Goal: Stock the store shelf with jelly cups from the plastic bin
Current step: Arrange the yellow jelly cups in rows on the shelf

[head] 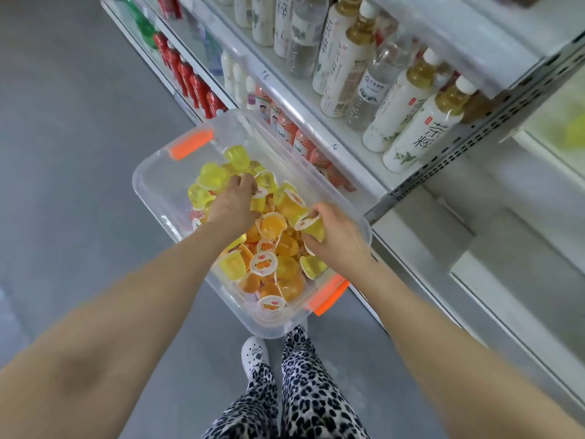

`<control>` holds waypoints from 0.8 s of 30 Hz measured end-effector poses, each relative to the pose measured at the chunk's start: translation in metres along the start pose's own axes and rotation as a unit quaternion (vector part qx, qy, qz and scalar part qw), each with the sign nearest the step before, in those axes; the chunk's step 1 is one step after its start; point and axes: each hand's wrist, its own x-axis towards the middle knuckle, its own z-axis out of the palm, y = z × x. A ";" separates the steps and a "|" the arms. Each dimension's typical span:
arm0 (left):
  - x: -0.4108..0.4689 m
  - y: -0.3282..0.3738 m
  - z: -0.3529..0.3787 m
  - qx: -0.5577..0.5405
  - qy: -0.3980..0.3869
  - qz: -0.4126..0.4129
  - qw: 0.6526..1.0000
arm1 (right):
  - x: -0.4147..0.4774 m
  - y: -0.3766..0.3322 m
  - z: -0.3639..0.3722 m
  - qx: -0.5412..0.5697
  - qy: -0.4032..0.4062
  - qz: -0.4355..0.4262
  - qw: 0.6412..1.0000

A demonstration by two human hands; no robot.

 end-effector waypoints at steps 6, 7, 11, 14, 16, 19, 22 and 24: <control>-0.043 0.022 -0.025 -0.193 0.057 0.073 0.977 | -0.048 -0.011 -0.019 0.108 0.073 0.048 0.990; -0.051 0.029 -0.029 -0.214 0.053 0.092 0.971 | -0.059 -0.012 -0.024 0.114 0.088 0.054 0.988; -0.086 0.066 -0.048 -0.296 -0.005 0.124 0.947 | -0.099 -0.012 -0.053 0.129 0.148 0.069 0.978; -0.104 0.100 -0.055 -0.356 -0.044 0.165 0.919 | -0.124 -0.008 -0.083 0.130 0.205 0.081 0.967; -0.111 0.125 -0.055 -0.372 -0.061 0.188 0.907 | -0.140 -0.001 -0.106 0.133 0.244 0.081 0.957; -0.115 0.166 -0.053 -0.354 -0.072 0.220 0.906 | -0.162 0.014 -0.148 0.131 0.302 0.087 0.940; -0.115 0.210 -0.049 -0.323 -0.086 0.252 0.908 | -0.181 0.032 -0.198 0.119 0.349 0.090 0.925; -0.114 0.241 -0.046 -0.288 -0.073 0.282 0.912 | -0.188 0.048 -0.234 0.097 0.382 0.089 0.915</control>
